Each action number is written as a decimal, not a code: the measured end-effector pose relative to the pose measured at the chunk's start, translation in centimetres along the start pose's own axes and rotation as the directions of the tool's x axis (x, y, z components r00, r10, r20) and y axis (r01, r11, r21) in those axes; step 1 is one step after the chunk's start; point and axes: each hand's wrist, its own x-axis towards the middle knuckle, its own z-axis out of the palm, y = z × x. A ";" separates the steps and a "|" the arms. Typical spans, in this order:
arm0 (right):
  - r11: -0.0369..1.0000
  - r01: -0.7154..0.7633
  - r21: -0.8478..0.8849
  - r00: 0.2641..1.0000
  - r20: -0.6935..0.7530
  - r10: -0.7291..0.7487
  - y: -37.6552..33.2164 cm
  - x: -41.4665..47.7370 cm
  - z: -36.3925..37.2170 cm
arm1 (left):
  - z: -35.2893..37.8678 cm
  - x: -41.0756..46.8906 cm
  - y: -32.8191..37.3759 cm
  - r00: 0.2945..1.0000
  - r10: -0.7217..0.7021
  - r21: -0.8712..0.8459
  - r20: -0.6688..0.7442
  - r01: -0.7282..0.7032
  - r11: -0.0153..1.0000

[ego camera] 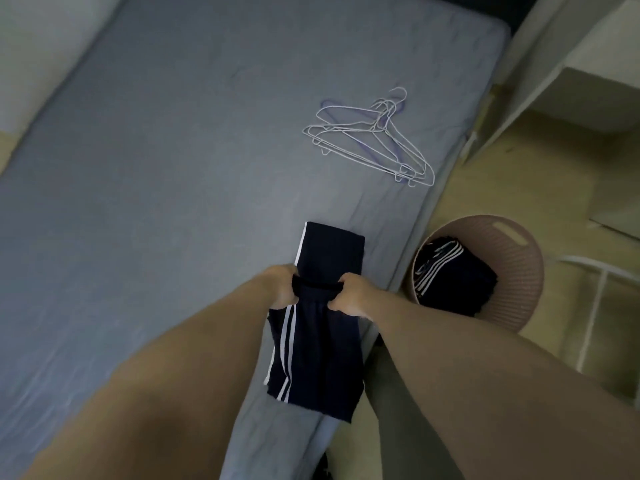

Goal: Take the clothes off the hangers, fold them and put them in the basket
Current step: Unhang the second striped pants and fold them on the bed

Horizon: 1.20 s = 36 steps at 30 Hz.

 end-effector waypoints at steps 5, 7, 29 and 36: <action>0.998 0.016 0.062 0.997 -0.073 -0.011 0.9 13.4 -5.2 | -2.3 14.9 2.7 1.000 -0.003 0.153 0.011 0.001 0.988; 0.999 0.005 0.038 0.996 -0.084 -0.002 1.9 18.7 -5.8 | -2.1 20.3 3.2 1.000 -0.013 0.237 0.009 0.010 0.971; 0.915 0.079 -0.395 0.994 -0.044 -0.104 3.4 29.9 -11.6 | -2.6 33.5 6.8 0.988 0.062 0.611 0.143 -0.137 0.780; 0.893 0.151 -0.425 0.931 -0.243 -0.273 0.7 24.1 -15.6 | -6.6 28.4 8.7 0.962 0.232 0.665 -0.145 -0.079 0.743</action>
